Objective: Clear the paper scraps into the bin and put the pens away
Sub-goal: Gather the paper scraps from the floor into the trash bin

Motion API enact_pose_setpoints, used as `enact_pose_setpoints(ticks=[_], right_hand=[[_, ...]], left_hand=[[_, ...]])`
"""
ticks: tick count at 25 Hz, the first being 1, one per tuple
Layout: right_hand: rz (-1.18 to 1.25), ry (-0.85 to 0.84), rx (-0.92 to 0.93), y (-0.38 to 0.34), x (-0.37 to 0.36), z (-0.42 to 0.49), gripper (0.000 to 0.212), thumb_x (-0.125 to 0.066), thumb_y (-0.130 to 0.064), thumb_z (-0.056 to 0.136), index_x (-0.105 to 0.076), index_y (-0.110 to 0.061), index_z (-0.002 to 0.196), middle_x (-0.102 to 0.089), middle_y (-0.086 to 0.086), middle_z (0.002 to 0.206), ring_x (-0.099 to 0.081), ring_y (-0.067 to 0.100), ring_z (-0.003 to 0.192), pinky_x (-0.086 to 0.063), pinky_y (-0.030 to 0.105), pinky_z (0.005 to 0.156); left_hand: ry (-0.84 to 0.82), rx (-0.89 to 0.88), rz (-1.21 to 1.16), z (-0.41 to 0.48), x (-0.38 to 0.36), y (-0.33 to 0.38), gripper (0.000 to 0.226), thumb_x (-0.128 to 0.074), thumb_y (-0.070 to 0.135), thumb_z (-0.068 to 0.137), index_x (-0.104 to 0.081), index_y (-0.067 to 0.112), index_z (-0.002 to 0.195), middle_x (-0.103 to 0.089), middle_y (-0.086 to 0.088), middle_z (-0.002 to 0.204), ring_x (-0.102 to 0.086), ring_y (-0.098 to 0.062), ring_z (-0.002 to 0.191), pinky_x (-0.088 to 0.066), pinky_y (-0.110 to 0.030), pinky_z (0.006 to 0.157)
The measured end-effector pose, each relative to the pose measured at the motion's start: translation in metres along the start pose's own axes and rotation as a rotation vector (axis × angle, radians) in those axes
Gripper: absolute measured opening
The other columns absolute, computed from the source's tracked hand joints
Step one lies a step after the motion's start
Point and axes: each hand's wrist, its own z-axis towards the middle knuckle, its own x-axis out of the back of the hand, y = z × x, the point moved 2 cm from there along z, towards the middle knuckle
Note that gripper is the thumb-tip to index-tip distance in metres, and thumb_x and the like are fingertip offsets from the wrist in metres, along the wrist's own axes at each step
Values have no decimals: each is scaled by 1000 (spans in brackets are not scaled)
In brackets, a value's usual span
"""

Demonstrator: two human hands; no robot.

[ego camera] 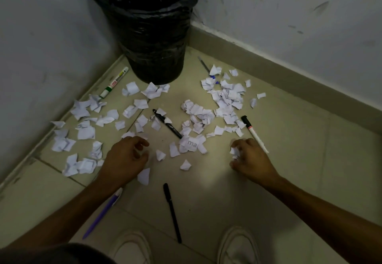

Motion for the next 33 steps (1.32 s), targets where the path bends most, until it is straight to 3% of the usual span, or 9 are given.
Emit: enact_pose_setpoints(ticks=[5,8,12,16,20,24,28,30,33], right_hand=[[123,-4,151,-47,-9,34,46,-74,-16,76,-60,-25,119,-53,-1,101,-59,18,91,-43,22,70],[68,101,181,-73,13,63,70,-75,-47,76,-45,-33,137,-44,4,138,-46,24,125,-45,36,95],[-300,-171,213,-85,10,89,111,-65,-83,58,-12,-50,149,-8,5,162,-11,37,147,-28,56,112],[-334,-112,299,-90,-5,90,82,-73,-62,70,-39,-40,141,-29,8,148,-36,37,129,-41,44,98],[-203,-105,370,-86,-10,81,46,-73,-36,80,-58,-32,123,-46,7,127,-49,33,114,-46,37,92],[-150,-138,289,-84,-7,61,78,-78,-58,66,-46,-40,135,-41,6,136,-44,35,123,-48,42,93],[-263,-87,289,-95,-12,53,109,-81,-63,59,-20,-47,148,-13,6,155,-27,36,136,-51,48,91],[-282,-97,283,-99,-9,62,108,-82,-60,61,-19,-47,149,-10,8,157,-25,38,136,-48,49,94],[-274,-145,306,-103,-8,73,84,-80,-51,71,-39,-39,143,-29,10,148,-37,36,127,-46,43,95]], left_hand=[[13,73,-116,-9,5,-11,22,-74,13,79,-67,26,95,-66,2,90,-65,-13,70,-52,-27,65],[102,103,-84,-8,26,-17,24,-73,18,81,-67,25,103,-66,3,97,-64,-10,79,-51,-22,68],[242,101,134,-3,68,-46,53,-71,41,74,-58,25,122,-57,-7,123,-55,-24,110,-44,-30,87],[0,198,454,8,76,-92,99,-56,75,62,-30,34,147,-27,-17,154,-25,-38,140,-31,-52,110],[-169,61,501,10,47,-68,74,-57,60,80,-32,38,146,-16,-8,161,-20,-33,144,-32,-50,112],[-118,17,341,3,35,-46,69,-62,54,83,-34,38,145,-20,-5,160,-23,-28,144,-33,-44,113],[-171,-107,541,13,19,-29,109,-60,81,63,-6,46,151,11,-4,163,9,-32,149,-11,-57,116],[-287,-136,626,26,11,-22,114,-62,81,62,1,47,150,23,-3,161,20,-33,147,-3,-59,116],[-338,-156,643,44,10,-16,87,-61,68,75,-21,43,148,-2,-7,162,-7,-34,147,-24,-54,114]])
